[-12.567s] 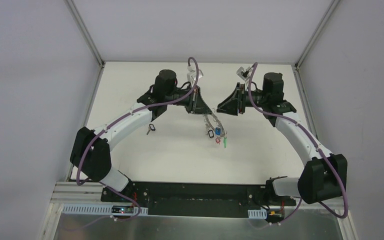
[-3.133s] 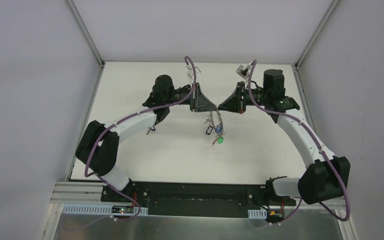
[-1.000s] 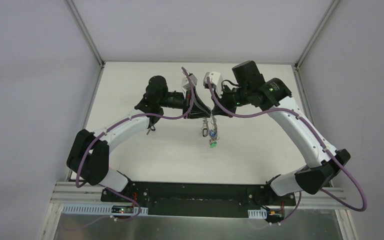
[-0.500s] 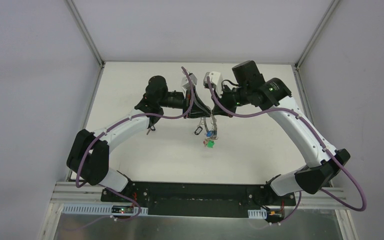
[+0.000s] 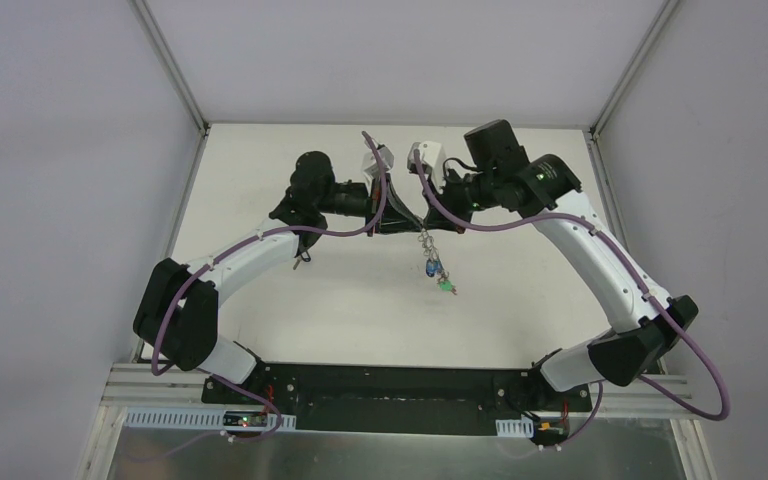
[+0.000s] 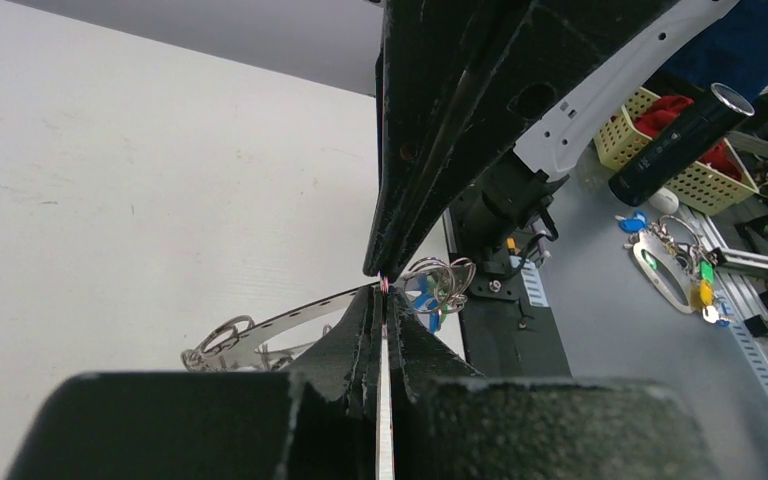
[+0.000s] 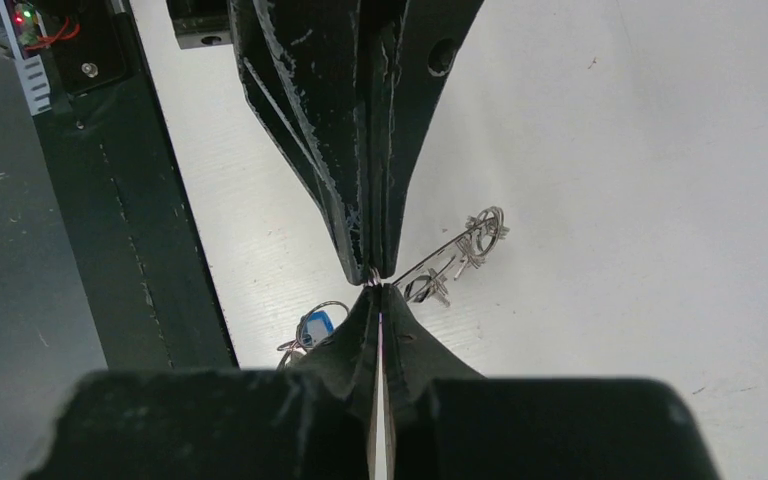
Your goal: Put the keys on the keyring
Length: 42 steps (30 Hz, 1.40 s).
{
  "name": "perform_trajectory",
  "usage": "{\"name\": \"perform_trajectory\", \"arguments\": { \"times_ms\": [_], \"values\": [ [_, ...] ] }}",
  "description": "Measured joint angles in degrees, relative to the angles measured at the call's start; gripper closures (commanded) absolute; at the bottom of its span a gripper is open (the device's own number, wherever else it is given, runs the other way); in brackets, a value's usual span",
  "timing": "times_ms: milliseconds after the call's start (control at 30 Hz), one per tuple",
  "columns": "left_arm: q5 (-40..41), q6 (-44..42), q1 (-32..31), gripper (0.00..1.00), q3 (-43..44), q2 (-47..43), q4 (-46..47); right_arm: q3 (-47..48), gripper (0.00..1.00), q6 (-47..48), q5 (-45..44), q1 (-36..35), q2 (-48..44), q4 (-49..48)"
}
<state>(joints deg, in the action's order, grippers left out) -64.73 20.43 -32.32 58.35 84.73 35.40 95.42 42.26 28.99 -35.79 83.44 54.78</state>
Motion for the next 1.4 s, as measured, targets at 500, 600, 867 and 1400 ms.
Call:
{"name": "perform_trajectory", "arguments": {
  "times_ms": [500,600,867,1400],
  "values": [
    [5.8,21.2,0.0,1.00,-2.3,0.1,17.9,-15.2,0.66,-12.5,21.1,16.5,-8.7,-14.4],
    [6.9,23.6,0.0,1.00,-2.5,0.2,20.1,-17.9,0.64,-14.9,24.7,17.9,-10.9,-17.7],
    [9.6,29.3,0.0,1.00,-3.4,1.4,25.1,-20.6,0.61,-21.7,32.8,19.5,-12.4,-26.1],
    [11.5,35.8,0.0,1.00,-4.0,4.3,30.6,-23.2,0.68,-31.8,34.9,19.5,-9.2,-37.7]
  ]
}}
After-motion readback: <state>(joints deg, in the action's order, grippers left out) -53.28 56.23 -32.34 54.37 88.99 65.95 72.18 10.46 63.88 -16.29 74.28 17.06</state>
